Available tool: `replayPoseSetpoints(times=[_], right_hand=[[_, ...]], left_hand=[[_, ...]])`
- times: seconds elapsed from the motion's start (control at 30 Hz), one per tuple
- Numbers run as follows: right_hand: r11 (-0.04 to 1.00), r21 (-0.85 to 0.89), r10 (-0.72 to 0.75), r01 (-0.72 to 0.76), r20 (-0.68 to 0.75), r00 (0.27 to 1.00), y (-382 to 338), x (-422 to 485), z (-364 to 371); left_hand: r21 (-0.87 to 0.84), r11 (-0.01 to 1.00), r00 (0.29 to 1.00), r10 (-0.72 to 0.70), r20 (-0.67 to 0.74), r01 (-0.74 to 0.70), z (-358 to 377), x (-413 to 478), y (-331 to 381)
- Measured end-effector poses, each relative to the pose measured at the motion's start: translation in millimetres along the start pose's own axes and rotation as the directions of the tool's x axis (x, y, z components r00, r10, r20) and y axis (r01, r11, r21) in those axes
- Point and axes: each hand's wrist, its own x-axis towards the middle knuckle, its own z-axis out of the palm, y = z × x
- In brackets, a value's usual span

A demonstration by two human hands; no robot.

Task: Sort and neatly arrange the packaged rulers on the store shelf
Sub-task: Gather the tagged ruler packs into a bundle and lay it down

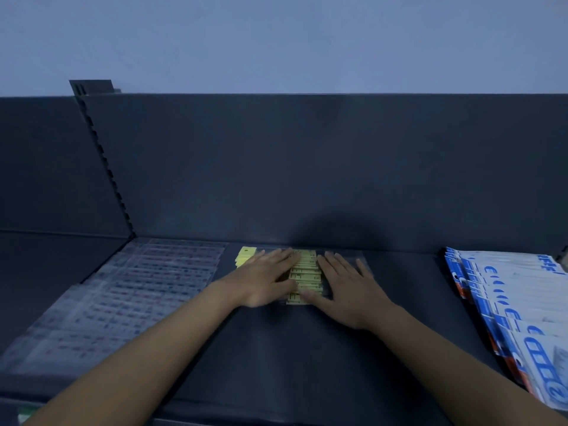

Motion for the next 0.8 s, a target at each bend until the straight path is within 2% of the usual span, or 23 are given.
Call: replayPoseSetpoints(times=[0.13, 0.27, 0.47, 0.57, 0.8], right_hand=[[0.999, 0.03, 0.013, -0.014, 0.007, 1.0, 1.2, 8.9, -2.7], [1.0, 0.005, 0.01, -0.01, -0.003, 1.0, 2.5, 4.6, 1.1], [1.0, 0.003, 0.007, -0.008, 0.02, 1.0, -2.7, -7.1, -0.1], [0.999, 0.026, 0.023, -0.024, 0.016, 1.0, -6.6, -15.4, 0.7], [0.996, 0.056, 0.068, -0.069, 0.02, 0.997, -11.8, -15.8, 5.0]], left_hand=[[0.003, 1.0, 0.999, -0.015, -0.045, 0.015, -4.8, 8.8, -0.2], [-0.006, 1.0, 1.0, -0.026, -0.012, 0.026, -1.2, 9.5, -0.9], [0.068, 0.997, 1.0, 0.027, -0.016, -0.025, 7.7, -0.9, 0.9], [0.138, 0.99, 0.997, 0.037, -0.066, -0.027, 11.1, -7.4, 0.1], [0.083, 0.996, 0.999, 0.012, -0.047, -0.008, 14.2, -11.1, -4.0]])
